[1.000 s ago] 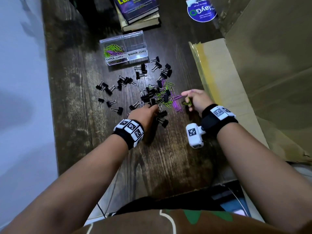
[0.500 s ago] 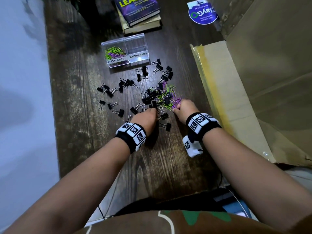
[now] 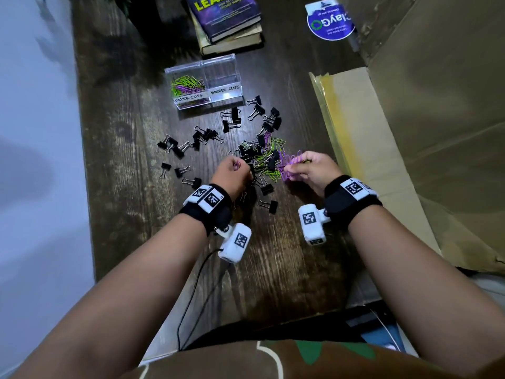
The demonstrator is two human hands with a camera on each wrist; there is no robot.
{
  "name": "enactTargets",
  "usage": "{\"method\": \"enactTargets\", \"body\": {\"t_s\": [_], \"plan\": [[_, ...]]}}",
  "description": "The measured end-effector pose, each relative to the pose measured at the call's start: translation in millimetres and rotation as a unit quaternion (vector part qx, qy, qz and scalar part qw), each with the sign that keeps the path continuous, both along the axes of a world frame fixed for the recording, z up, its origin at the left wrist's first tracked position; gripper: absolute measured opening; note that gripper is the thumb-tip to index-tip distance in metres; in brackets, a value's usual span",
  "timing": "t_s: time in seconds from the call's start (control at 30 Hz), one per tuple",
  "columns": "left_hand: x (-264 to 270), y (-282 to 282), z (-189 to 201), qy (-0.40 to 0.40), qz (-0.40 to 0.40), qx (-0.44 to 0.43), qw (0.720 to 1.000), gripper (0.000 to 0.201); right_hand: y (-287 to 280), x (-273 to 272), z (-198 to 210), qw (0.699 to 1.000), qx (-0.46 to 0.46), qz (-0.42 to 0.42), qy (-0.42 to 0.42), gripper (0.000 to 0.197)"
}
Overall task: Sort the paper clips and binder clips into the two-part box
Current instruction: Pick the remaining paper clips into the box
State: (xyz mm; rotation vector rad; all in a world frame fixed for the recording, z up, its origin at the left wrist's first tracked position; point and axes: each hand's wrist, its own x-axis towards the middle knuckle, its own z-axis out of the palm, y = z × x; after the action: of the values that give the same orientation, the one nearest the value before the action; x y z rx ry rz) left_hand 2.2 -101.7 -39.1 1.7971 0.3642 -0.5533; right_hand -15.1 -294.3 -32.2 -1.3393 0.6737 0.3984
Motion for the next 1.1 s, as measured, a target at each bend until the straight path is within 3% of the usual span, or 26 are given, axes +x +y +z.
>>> {"method": "enactTargets", "body": {"t_s": [0.23, 0.33, 0.4, 0.47, 0.53, 0.63, 0.77, 0.93, 1.0, 1.1], "plan": [[12, -33, 2, 0.040, -0.041, -0.032, 0.998, 0.037, -12, 4, 7, 0.998, 0.068, -0.003, -0.008, 0.031], [17, -42, 4, -0.010, -0.134, 0.062, 0.989, 0.028, -13, 7, 8, 0.999, 0.043, -0.011, 0.024, 0.019], [17, -45, 4, -0.093, -0.233, 0.175, 0.952, 0.016, -14, 9, 4, 0.999, -0.029, 0.005, 0.039, 0.021], [17, -45, 3, -0.170, -0.345, 0.252, 0.888, 0.014, -17, 11, -2, 0.982, -0.163, 0.084, 0.032, 0.030], [18, -46, 0, -0.208, -0.436, 0.311, 0.818, 0.024, -18, 13, -7, 0.948, -0.272, 0.163, 0.009, 0.027], [21, -46, 0, -0.219, -0.461, 0.355, 0.784, 0.026, -14, 12, -10, 0.907, -0.357, 0.221, -0.021, 0.022], [22, -47, 1, -0.202, -0.460, 0.396, 0.768, 0.027, -4, 8, -7, 0.854, -0.425, 0.296, -0.039, 0.035], [20, -42, 1, -0.207, -0.461, 0.412, 0.758, 0.028, 8, 9, -3, 0.785, -0.499, 0.363, -0.054, 0.014], [19, -36, 4, -0.198, -0.448, 0.403, 0.773, 0.029, 14, 9, -3, 0.756, -0.520, 0.392, -0.065, 0.014], [19, -22, 11, -0.192, -0.391, 0.353, 0.828, 0.029, 17, 9, -6, 0.749, -0.515, 0.411, -0.070, 0.016]]}}
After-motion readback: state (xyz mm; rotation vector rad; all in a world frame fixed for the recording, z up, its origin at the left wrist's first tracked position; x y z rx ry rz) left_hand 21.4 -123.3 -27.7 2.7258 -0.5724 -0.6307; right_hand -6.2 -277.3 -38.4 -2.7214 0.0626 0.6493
